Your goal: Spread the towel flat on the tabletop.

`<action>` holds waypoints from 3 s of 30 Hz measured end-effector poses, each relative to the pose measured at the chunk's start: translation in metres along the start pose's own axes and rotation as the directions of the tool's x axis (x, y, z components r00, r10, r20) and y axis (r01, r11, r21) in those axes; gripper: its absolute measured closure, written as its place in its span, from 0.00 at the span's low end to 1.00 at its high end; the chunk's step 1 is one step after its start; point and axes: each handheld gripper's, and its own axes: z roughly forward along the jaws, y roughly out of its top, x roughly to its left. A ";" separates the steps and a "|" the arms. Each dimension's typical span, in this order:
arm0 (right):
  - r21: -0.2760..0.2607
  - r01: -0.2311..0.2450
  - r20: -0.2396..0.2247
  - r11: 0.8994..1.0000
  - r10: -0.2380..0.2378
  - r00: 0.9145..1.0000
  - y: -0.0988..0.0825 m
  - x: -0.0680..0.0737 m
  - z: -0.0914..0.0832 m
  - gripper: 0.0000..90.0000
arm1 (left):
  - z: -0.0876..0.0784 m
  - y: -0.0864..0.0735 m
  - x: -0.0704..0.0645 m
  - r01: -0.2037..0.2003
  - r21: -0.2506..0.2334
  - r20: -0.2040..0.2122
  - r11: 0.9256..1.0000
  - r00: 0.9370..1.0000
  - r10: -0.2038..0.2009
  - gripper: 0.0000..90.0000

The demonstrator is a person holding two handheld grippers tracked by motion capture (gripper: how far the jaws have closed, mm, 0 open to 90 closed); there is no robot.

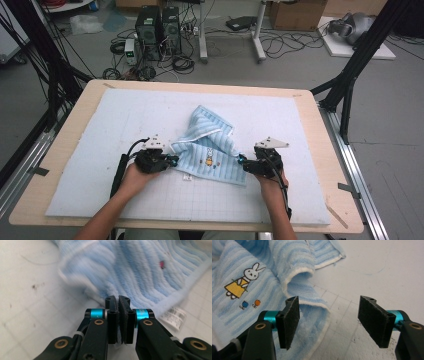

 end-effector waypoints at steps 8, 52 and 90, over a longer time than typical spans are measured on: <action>0.007 0.008 -0.003 1.000 -0.008 1.000 0.000 0.002 0.001 0.37 | -0.025 -0.019 -0.004 0.018 0.005 0.030 1.000 0.999 -0.018 0.95; 0.032 0.024 -0.079 0.999 -0.022 0.997 0.002 0.009 0.010 0.42 | 0.037 0.067 0.000 -0.012 -0.096 -0.157 0.995 0.988 -0.003 0.34; 0.117 0.134 -0.253 0.984 -0.101 0.962 0.004 0.039 0.029 0.95 | -0.009 0.034 0.062 0.236 -0.186 -0.134 0.954 0.956 -0.263 0.93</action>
